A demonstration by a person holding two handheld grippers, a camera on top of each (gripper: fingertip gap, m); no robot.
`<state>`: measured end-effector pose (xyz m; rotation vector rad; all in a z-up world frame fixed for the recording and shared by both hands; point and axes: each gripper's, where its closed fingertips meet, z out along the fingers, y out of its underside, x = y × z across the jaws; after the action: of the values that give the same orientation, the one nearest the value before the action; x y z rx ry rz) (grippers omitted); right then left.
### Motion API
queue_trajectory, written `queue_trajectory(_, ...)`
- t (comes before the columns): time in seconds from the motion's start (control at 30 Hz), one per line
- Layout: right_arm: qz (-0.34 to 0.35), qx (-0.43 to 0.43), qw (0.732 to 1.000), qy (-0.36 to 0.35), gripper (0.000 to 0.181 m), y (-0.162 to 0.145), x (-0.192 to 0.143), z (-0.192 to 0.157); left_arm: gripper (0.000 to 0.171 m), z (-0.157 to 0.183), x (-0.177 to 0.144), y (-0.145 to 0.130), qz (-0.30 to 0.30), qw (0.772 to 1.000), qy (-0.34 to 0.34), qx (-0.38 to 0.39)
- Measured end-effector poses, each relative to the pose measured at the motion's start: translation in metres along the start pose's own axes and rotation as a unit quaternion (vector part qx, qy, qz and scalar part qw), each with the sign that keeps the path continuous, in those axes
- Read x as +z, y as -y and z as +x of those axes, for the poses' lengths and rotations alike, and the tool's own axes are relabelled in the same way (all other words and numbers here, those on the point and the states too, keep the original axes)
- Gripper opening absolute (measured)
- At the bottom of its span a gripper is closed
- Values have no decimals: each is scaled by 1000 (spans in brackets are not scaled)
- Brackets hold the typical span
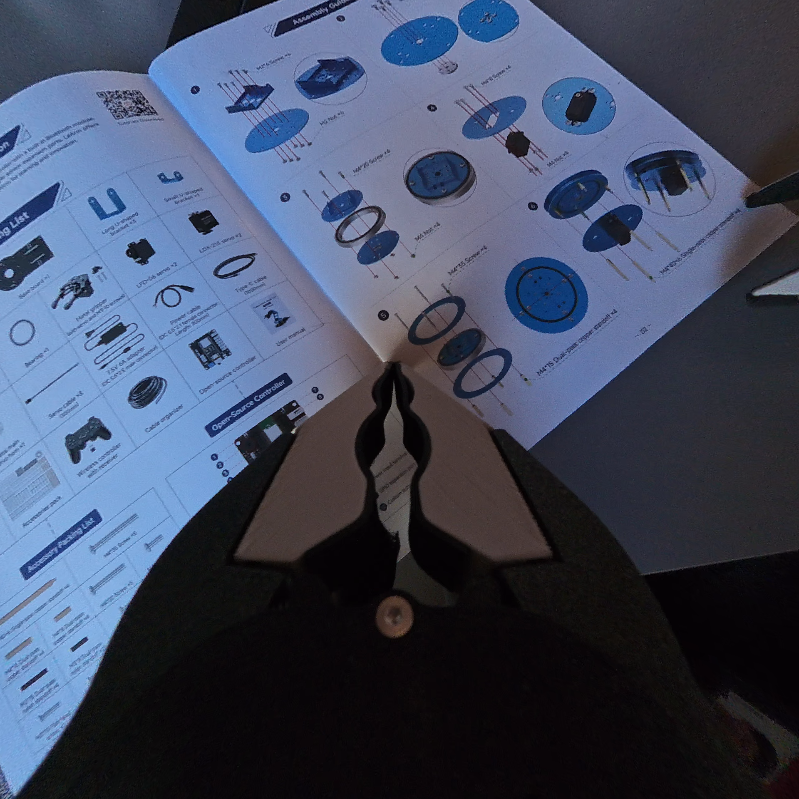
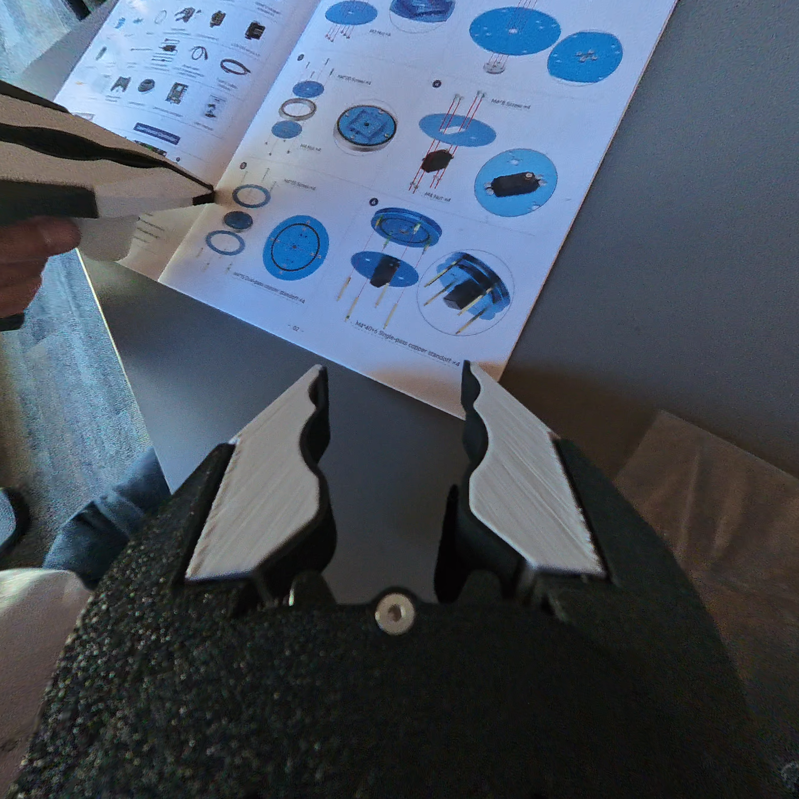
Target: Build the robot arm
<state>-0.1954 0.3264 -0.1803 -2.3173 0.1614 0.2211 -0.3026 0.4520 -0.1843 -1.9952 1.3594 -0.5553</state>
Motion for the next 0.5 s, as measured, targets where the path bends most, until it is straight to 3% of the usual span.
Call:
queue_trajectory(0.13,-8,4,1000,-29,61,3,2,2,0,0,0,0,11,1000,-5,6)
queue_trajectory(0.37,-14,8,990,-140,72,0,8,8,0,1,-1,0,19,998,-48,37)
queue_trajectory(0.5,-11,24,987,-159,69,2,10,6,0,1,-1,0,28,996,-74,39)
